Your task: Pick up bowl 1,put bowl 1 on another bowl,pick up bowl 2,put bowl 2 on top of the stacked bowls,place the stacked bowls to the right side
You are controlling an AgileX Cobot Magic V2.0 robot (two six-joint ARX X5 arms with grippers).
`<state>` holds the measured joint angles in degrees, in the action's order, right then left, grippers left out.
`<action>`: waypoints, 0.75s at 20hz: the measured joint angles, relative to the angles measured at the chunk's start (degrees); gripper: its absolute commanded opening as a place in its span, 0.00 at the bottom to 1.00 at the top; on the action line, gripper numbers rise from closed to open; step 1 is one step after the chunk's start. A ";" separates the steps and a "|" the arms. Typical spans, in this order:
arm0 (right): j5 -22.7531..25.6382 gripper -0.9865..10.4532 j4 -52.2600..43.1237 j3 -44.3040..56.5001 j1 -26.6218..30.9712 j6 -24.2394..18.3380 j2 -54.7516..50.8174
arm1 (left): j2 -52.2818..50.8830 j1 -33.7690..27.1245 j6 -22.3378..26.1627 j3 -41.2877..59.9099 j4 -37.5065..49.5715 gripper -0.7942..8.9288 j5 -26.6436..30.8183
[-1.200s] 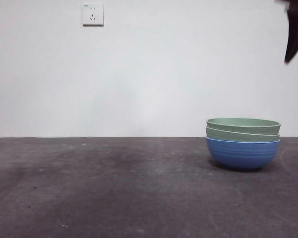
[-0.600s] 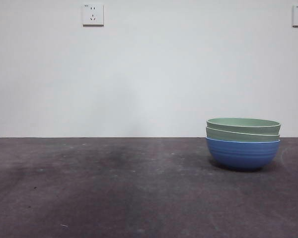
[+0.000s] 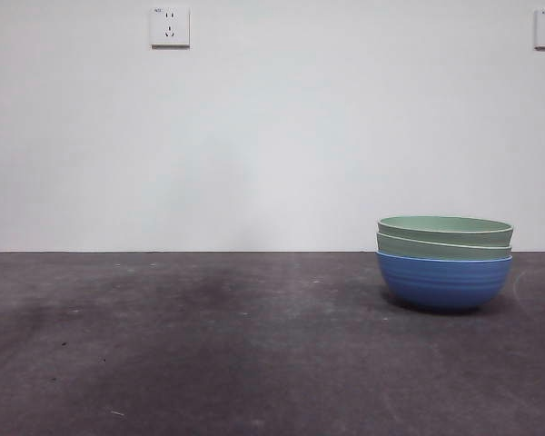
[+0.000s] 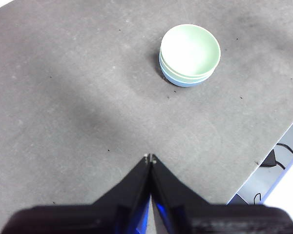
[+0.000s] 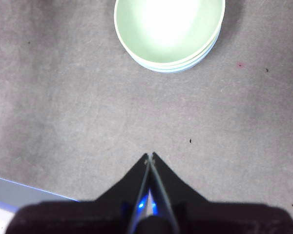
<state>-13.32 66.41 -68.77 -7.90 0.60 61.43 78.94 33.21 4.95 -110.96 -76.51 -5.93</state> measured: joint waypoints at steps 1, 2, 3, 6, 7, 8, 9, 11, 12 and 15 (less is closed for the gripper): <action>0.00 0.09 0.00 0.00 0.00 0.02 0.00 | 0.00 0.00 0.00 0.00 0.00 0.08 0.00; 0.02 0.09 0.00 0.00 0.00 0.00 0.00 | 0.00 -0.02 0.00 0.00 0.02 0.08 0.09; 0.02 0.09 0.00 0.00 0.00 0.00 0.00 | 0.00 -0.07 0.00 0.00 0.02 0.08 0.28; 0.00 0.09 0.00 0.00 0.00 0.00 0.00 | -1.88 -3.13 0.81 0.09 2.21 0.08 -0.04; 0.02 0.09 0.00 0.00 0.00 0.00 0.00 | -3.39 -4.96 1.07 0.09 6.82 0.08 -0.83; 0.00 0.09 0.00 0.00 0.00 0.00 0.00 | -5.18 -7.06 1.14 0.09 12.00 0.08 -2.25; 0.02 0.09 0.00 0.00 0.00 0.00 0.00 | -7.02 -8.94 1.33 0.09 15.96 0.08 -3.89; 0.02 0.09 0.00 0.00 0.00 0.00 0.00 | -11.02 -14.16 1.73 0.09 22.73 0.08 -8.79; 0.00 0.09 0.00 0.00 0.00 0.00 0.00 | -13.27 -17.42 1.95 0.96 27.06 0.08 -11.32; 0.00 0.09 0.00 0.00 0.00 0.00 0.00 | -20.68 -25.42 2.14 10.03 39.67 0.08 -14.51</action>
<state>-13.32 66.41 -68.77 -7.90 0.60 61.43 58.26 7.79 7.09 -100.92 -36.84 -20.45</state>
